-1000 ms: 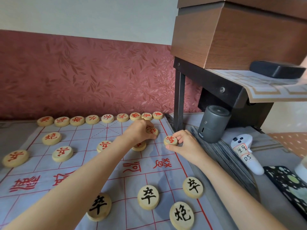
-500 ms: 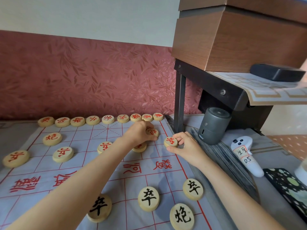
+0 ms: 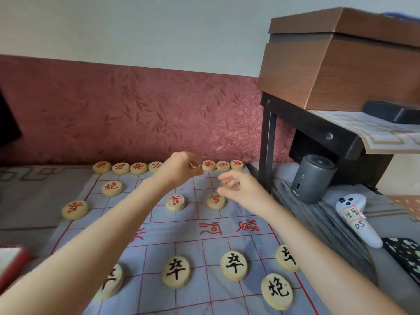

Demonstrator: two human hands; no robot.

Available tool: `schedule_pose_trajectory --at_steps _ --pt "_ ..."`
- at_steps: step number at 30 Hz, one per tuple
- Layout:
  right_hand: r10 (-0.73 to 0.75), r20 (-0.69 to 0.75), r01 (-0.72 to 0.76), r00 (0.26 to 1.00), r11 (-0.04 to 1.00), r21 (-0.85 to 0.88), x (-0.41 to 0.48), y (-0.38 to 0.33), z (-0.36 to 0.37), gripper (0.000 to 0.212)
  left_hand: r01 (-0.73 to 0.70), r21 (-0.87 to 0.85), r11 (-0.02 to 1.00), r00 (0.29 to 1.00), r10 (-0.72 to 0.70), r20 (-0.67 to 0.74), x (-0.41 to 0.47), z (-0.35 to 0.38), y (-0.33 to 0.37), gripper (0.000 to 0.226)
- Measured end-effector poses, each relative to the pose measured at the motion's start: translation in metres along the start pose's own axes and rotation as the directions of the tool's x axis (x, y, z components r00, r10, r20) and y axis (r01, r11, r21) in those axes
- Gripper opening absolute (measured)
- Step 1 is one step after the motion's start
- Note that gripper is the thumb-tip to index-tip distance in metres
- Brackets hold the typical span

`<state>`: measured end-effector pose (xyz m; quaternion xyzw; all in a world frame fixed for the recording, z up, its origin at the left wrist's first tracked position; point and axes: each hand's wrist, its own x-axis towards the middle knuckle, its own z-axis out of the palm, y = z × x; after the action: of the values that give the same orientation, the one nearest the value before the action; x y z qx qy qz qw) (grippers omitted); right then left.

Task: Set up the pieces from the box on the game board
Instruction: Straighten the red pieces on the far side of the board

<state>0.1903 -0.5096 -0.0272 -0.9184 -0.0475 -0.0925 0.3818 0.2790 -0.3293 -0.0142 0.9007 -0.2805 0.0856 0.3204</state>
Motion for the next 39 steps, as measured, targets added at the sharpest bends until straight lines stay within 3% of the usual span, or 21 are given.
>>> schedule_pose_trajectory --at_steps 8,15,20,25,34,39 --pt "-0.092 0.227 0.091 0.97 0.996 0.016 0.036 -0.073 0.084 0.027 0.235 0.069 0.969 0.97 -0.229 -0.084 -0.062 -0.088 -0.096 0.017" --pt "-0.151 0.359 0.171 0.921 0.985 -0.025 0.072 -0.117 0.146 0.043 0.381 0.081 0.921 0.918 -0.366 -0.154 -0.092 -0.129 -0.16 0.029" --pt "-0.182 0.43 0.234 0.884 0.97 -0.07 0.089 -0.125 0.172 0.054 0.43 0.109 0.896 0.898 -0.414 -0.147 -0.085 -0.13 -0.191 0.038" --pt "-0.22 0.512 0.291 0.831 0.955 -0.063 0.1 -0.123 0.179 0.057 0.392 0.107 0.914 0.918 -0.38 -0.114 -0.062 -0.122 -0.205 0.05" --pt "-0.274 0.487 0.384 0.829 0.913 -0.14 0.109 -0.117 0.184 0.04 0.315 0.131 0.94 0.949 -0.314 -0.029 -0.043 -0.107 -0.212 0.046" --pt "-0.216 0.395 0.307 0.893 0.934 -0.182 0.102 -0.123 0.187 0.05 0.357 0.113 0.927 0.933 -0.348 -0.093 -0.037 -0.105 -0.215 0.049"
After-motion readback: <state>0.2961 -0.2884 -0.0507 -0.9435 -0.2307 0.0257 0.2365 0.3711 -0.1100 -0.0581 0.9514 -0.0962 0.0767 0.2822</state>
